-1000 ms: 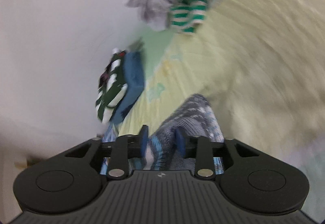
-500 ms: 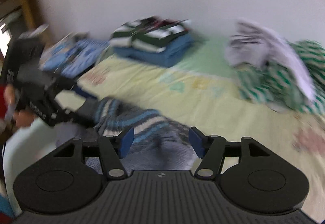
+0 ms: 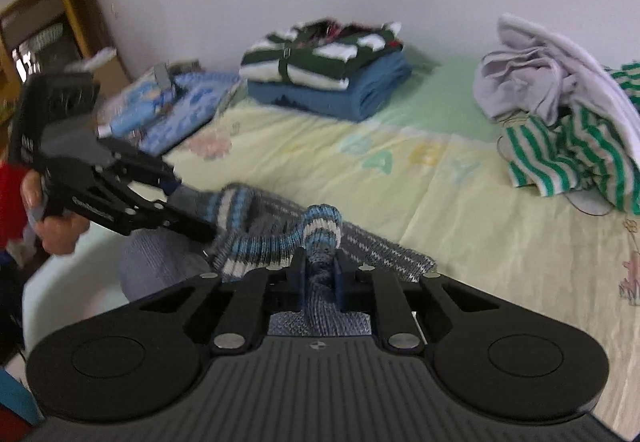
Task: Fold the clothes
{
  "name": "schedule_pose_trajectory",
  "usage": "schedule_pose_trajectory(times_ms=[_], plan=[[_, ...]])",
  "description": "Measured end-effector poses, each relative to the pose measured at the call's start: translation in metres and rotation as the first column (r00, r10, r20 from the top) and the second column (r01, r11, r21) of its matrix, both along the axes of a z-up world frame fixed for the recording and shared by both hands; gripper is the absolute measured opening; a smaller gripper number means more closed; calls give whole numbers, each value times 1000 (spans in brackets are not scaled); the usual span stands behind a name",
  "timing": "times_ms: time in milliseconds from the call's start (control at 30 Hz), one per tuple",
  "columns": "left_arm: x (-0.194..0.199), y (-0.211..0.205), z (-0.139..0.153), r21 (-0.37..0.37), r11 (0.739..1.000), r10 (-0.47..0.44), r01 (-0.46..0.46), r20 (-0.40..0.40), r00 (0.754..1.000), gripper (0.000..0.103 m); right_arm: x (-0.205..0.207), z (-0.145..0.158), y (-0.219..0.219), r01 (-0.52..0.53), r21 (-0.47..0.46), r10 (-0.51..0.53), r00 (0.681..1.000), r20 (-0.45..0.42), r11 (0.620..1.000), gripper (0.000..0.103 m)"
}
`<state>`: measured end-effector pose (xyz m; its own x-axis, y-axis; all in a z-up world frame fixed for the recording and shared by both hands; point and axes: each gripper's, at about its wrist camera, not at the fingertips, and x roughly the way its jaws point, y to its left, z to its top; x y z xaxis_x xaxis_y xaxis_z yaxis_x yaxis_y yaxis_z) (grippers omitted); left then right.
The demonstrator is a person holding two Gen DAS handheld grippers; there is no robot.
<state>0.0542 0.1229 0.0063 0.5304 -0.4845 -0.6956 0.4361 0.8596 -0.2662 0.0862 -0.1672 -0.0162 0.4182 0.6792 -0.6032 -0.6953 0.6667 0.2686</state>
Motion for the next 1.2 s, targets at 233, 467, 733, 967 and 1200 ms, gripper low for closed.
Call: schedule_pose_trajectory(times_ms=[233, 467, 733, 967, 1200], plan=[[-13, 0, 24, 15, 999, 47, -49, 113, 992, 11, -18, 35, -14, 86, 165, -97, 994, 60, 983, 13], [13, -5, 9, 61, 991, 112, -120, 125, 986, 12, 5, 24, -9, 205, 208, -222, 973, 60, 956, 12], [37, -11, -11, 114, 974, 178, -194, 134, 975, 16, 29, -24, -2, 295, 146, -297, 955, -6, 944, 12], [35, -8, -28, 121, 961, 229, -248, 150, 962, 25, 38, -55, -3, 322, 150, -311, 946, -91, 935, 13], [38, -16, -27, 132, 956, 239, -260, 157, 958, 33, 35, -54, -1, 350, 151, -344, 937, -64, 924, 24]])
